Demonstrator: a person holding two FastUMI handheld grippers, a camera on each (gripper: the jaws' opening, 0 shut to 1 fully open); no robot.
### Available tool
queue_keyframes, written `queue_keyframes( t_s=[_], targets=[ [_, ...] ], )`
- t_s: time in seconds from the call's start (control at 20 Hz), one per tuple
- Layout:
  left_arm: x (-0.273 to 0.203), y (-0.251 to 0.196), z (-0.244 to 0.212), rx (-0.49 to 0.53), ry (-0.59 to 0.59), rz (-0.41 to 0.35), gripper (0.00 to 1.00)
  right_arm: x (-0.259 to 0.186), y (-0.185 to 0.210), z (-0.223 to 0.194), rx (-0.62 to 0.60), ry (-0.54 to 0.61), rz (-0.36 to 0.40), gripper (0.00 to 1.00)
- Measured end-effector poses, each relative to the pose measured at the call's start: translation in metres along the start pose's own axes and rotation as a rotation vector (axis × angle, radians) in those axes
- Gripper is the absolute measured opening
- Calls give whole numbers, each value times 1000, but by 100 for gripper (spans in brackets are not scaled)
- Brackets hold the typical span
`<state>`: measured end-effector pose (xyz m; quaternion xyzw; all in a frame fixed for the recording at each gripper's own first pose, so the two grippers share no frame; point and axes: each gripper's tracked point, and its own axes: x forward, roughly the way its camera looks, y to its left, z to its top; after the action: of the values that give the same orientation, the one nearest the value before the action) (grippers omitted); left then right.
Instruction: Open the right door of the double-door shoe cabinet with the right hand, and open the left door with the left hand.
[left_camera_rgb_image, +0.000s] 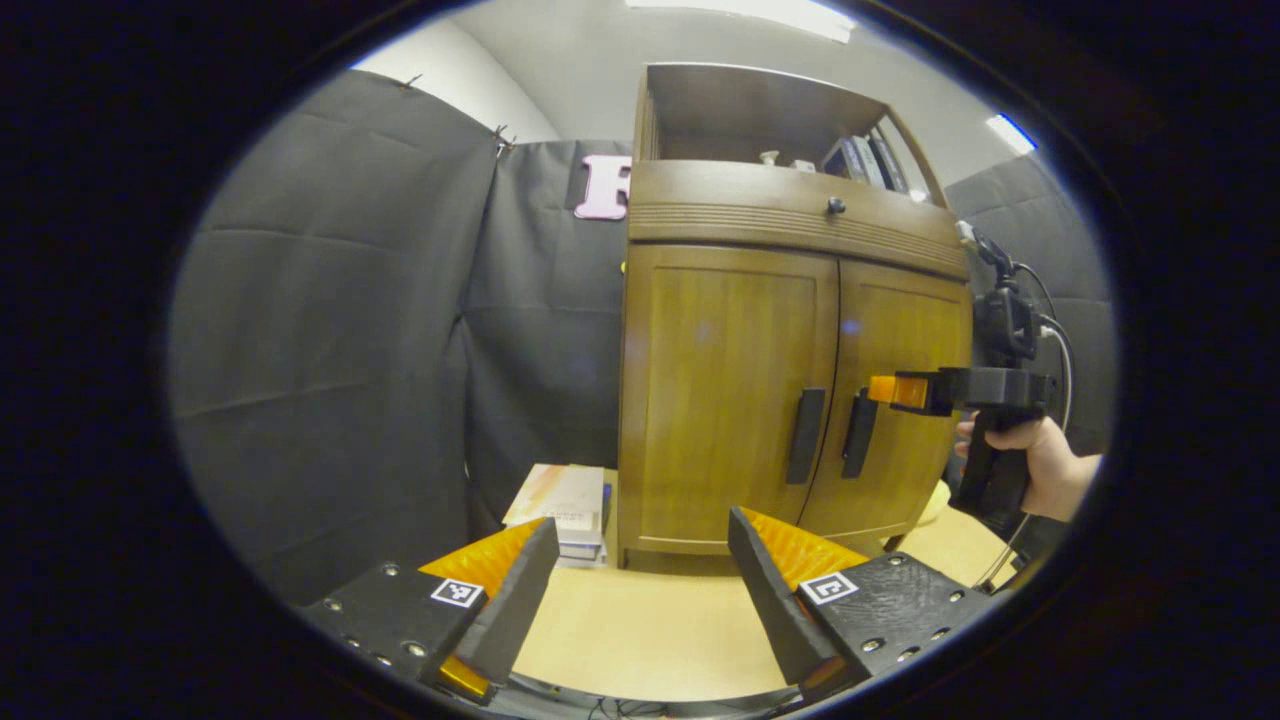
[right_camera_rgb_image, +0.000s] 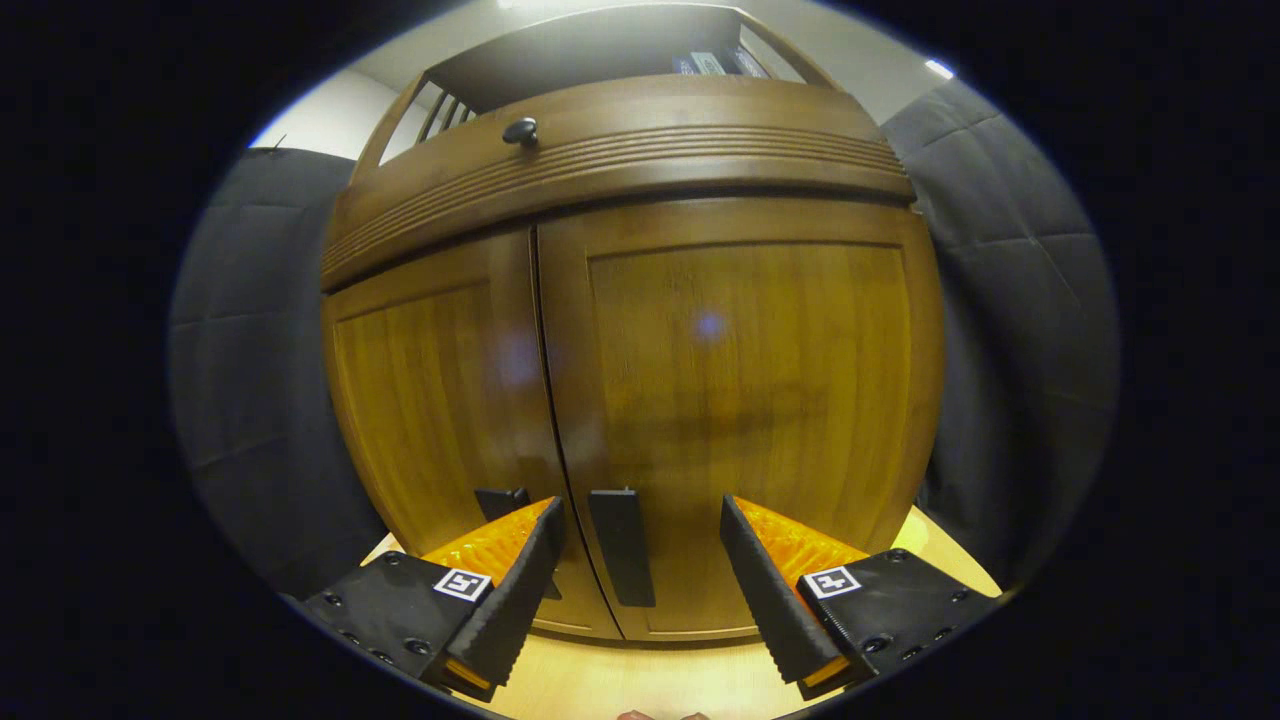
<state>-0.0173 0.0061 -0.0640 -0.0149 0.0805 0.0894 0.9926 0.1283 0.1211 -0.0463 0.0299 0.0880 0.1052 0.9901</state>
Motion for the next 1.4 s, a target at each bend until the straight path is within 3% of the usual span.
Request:
queue_keyframes(
  t_s=[0.05,0.1,0.45,0.55,0.75,0.8,0.85,0.95,1.0,1.1,1.15,1.4],
  targets=[
    [1,0,-5,1,14,5,99,5,0,-2,4,11,-4,98],
    [3,-1,-9,1,27,10,100,8,1,-6,8,23,-6,93],
    [6,2,-27,-28,65,10,100,41,6,-27,-3,86,-3,93],
    [7,0,-29,-30,66,3,100,44,10,-28,-12,88,9,88],
    [9,0,-28,-33,62,-7,100,48,18,-32,-35,104,25,62],
    [8,0,-27,-33,63,-5,100,49,11,-33,-49,108,-6,55],
    [8,0,-26,-35,63,-5,100,48,11,-32,-45,108,-4,36],
    [8,0,-26,-38,64,-4,100,48,12,-32,-44,110,-6,39],
    [7,0,-27,-41,63,-4,100,49,13,-32,-50,101,-6,28],
    [7,1,-24,-49,55,-7,100,53,12,-33,-48,103,4,31],
    [6,2,-22,-52,48,-7,100,53,13,-34,-41,110,12,23],
    [3,3,-17,-64,25,-16,100,44,13,-31,-55,119,36,23]
  ],
)
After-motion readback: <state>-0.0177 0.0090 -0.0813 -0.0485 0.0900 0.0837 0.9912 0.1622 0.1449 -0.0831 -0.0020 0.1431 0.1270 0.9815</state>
